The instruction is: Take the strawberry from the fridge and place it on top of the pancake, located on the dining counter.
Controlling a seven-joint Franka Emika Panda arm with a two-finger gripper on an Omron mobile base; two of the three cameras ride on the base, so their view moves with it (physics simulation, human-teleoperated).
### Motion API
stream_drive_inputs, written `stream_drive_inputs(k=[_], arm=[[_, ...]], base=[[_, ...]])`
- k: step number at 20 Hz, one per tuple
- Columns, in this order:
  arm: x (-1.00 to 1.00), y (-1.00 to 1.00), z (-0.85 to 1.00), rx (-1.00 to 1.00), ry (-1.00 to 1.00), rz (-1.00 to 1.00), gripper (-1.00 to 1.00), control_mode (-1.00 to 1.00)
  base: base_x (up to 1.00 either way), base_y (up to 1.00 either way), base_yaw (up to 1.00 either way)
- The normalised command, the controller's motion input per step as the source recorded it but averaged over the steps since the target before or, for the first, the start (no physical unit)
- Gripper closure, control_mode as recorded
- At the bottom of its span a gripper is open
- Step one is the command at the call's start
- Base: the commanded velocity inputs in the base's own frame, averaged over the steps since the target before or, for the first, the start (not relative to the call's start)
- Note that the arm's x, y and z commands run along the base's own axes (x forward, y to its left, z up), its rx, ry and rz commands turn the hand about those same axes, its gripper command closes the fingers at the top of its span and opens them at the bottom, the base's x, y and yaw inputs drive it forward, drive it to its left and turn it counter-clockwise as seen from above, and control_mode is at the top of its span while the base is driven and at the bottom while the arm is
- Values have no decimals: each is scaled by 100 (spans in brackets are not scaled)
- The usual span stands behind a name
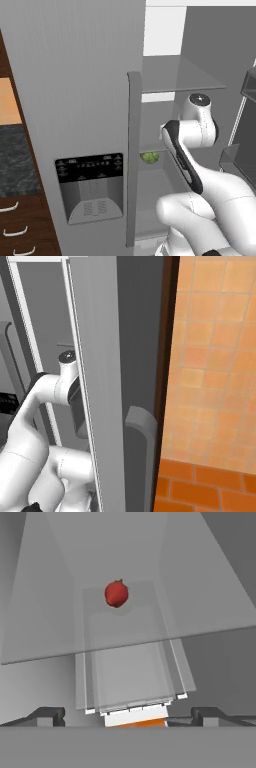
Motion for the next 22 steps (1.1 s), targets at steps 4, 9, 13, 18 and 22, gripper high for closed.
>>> stream_drive_inputs(k=[4,9,13,18,22], arm=[[39,0,-17,0,0,0,-100,-100],[36,0,-16,0,0,0,-100,-100],[39,0,-26,0,0,2,-100,-100],[34,0,-26,0,0,2,-100,-100],[41,0,-18,0,0,1,-100,-100]], base=[[0,0,0],[0,0,0],[0,0,0],[0,0,0],[0,0,0]])
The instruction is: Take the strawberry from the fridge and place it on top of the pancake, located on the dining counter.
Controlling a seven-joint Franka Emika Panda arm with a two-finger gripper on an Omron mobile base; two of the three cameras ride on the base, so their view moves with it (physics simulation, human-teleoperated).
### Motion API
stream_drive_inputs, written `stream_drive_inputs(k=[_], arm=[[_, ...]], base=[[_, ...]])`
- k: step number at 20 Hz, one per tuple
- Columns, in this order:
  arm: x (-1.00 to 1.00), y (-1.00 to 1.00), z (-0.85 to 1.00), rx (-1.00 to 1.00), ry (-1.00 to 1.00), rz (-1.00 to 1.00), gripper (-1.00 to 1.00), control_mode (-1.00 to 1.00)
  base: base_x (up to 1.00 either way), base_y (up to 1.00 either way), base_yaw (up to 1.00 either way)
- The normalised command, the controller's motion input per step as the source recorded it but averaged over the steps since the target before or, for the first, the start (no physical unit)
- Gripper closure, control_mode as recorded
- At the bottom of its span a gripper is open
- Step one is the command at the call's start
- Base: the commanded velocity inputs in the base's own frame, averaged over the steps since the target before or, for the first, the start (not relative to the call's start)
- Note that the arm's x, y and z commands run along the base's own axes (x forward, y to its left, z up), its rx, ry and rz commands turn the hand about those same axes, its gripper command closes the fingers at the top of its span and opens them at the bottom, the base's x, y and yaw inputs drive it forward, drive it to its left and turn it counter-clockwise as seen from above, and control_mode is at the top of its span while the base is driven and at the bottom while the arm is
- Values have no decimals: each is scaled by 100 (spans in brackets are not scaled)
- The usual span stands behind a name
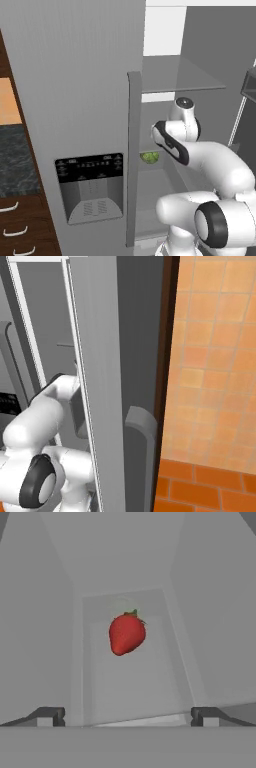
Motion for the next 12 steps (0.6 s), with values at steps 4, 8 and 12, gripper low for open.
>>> stream_drive_inputs(k=[4,8,12], arm=[[39,-1,-14,0,0,1,-100,-100],[37,-2,-18,0,1,0,-100,-100],[42,-5,-18,0,4,0,-100,-100]], base=[[0,0,0],[0,0,0],[0,0,0]])
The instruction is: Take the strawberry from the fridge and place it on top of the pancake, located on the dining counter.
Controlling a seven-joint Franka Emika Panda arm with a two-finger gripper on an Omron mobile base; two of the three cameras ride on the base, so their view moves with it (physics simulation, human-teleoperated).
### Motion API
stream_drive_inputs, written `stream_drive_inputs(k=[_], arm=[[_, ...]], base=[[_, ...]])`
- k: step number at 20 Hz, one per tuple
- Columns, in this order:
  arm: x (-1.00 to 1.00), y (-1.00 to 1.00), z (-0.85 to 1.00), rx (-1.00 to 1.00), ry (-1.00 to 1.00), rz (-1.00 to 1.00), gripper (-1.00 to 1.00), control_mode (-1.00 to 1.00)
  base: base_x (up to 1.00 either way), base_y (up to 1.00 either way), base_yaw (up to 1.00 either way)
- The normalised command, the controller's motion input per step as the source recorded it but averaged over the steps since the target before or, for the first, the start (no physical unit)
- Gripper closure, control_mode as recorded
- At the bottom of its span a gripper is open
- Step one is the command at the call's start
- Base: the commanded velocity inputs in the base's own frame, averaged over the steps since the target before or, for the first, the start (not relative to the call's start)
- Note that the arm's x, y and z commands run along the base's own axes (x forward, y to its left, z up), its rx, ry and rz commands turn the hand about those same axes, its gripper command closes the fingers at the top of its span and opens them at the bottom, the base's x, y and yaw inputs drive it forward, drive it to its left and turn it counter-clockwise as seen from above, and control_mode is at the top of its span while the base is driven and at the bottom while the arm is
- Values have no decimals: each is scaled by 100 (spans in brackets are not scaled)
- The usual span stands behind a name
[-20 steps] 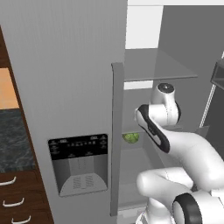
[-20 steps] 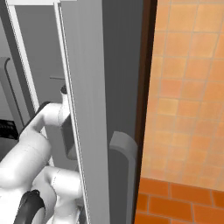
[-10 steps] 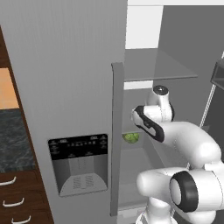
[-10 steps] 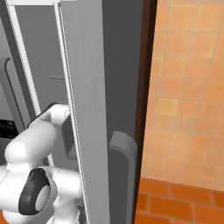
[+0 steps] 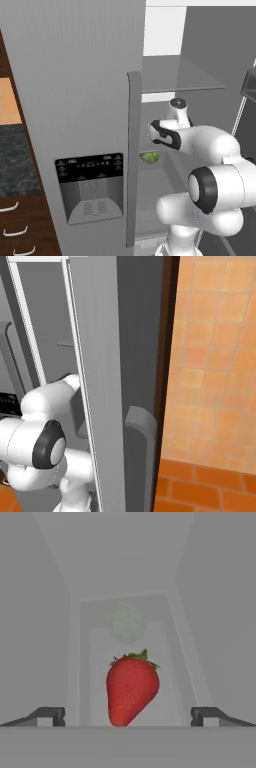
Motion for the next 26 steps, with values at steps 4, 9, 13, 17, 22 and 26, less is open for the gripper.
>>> stream_drive_inputs(k=[4,9,13,17,22,26], arm=[[43,-8,-20,0,5,1,-100,-100],[30,-5,-24,0,2,1,-100,-100],[6,0,-36,0,0,2,-100,-100],[0,0,-44,0,0,3,-100,-100],[-6,0,-51,0,0,4,-100,-100],[-24,0,-58,-1,-1,4,-100,-100]], base=[[0,0,0],[0,0,0],[0,0,0],[0,0,0],[0,0,0],[0,0,0]])
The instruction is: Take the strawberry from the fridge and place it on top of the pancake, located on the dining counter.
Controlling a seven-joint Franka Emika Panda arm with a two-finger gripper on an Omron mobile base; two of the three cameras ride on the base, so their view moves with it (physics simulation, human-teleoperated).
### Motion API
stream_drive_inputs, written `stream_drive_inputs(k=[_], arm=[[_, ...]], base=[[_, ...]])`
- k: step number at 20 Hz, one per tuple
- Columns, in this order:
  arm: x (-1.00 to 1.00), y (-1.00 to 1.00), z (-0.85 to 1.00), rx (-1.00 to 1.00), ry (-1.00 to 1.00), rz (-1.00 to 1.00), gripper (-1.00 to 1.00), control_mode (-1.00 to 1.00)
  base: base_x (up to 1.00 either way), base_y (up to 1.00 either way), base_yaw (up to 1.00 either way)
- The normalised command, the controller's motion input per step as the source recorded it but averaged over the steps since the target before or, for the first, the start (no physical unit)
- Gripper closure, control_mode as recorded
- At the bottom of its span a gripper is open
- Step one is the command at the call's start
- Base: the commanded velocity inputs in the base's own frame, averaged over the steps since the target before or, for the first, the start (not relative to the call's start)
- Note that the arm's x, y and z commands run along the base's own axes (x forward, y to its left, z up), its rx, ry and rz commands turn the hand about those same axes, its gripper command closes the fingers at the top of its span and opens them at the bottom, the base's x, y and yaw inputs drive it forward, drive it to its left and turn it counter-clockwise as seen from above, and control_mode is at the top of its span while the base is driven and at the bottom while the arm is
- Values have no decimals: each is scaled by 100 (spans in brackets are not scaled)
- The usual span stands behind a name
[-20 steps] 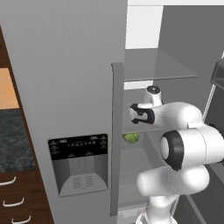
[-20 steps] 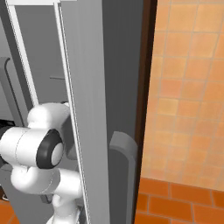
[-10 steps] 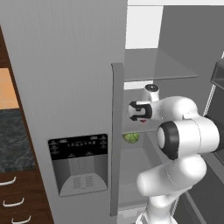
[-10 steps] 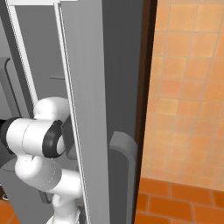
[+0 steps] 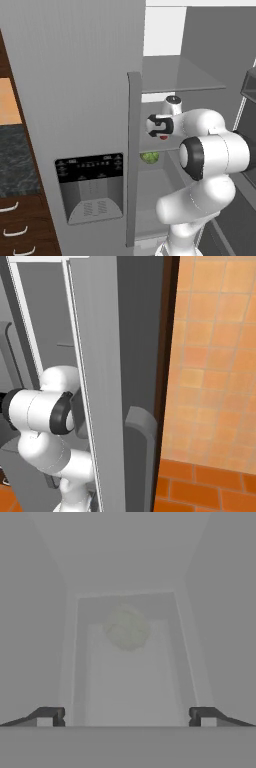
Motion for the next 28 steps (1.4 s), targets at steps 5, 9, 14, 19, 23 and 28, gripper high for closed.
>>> stream_drive_inputs(k=[5,9,14,19,23,28], arm=[[-23,0,-56,-3,-5,2,-100,-100],[-26,0,-39,0,0,0,-100,-100],[-54,0,-33,0,0,0,-100,-100],[-8,0,-16,0,0,0,-100,-100],[-16,0,-31,0,0,0,100,-100],[-58,0,-24,0,-5,0,100,-100]], base=[[0,0,0],[0,0,0],[0,0,0],[0,0,0],[0,0,0],[0,0,0]])
